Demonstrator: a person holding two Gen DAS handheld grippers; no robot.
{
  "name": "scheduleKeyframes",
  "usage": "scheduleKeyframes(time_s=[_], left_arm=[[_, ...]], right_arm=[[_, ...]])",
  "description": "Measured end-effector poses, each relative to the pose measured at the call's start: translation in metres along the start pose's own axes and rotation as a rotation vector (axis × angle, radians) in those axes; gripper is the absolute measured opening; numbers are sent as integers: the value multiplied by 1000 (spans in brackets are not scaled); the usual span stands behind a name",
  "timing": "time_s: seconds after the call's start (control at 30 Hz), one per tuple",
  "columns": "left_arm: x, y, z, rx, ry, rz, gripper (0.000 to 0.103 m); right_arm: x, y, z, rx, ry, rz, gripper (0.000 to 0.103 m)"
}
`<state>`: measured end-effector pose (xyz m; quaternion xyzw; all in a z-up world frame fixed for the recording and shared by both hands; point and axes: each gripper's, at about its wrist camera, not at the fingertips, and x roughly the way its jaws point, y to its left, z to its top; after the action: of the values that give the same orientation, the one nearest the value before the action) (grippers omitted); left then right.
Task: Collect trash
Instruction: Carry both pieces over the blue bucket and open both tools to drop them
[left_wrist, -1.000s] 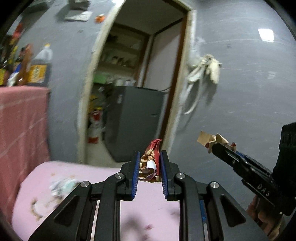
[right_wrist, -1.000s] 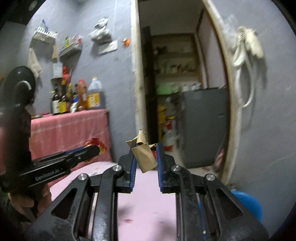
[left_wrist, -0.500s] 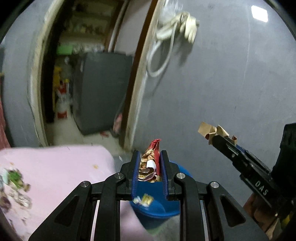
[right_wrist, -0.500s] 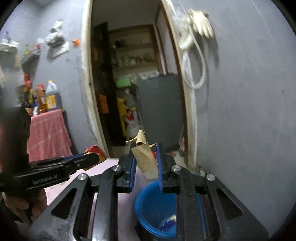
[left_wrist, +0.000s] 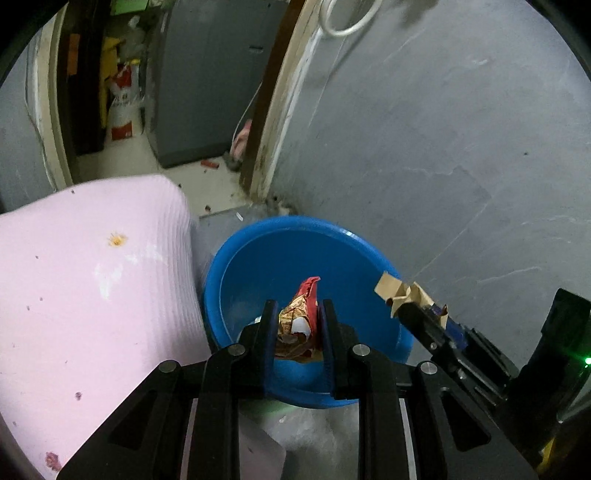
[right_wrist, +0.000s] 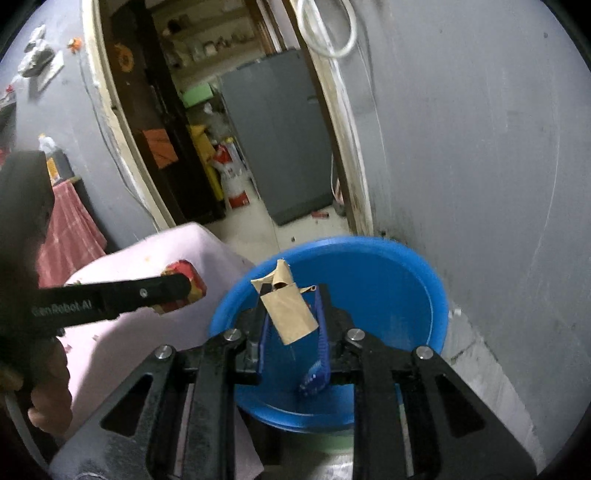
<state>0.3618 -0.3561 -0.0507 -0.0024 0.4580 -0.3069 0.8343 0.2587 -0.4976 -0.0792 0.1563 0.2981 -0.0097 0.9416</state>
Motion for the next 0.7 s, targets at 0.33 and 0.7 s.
scheduleKeyframes(time_s=[0.33,0.7], left_arm=[[22,14,-3,-46,57,0,31],[-13,19,-6,-43,-31,-21,40]], right_arm=[[15,-21,-7,70,67,-3,27],[4,-8,9,67,16,-12,46]])
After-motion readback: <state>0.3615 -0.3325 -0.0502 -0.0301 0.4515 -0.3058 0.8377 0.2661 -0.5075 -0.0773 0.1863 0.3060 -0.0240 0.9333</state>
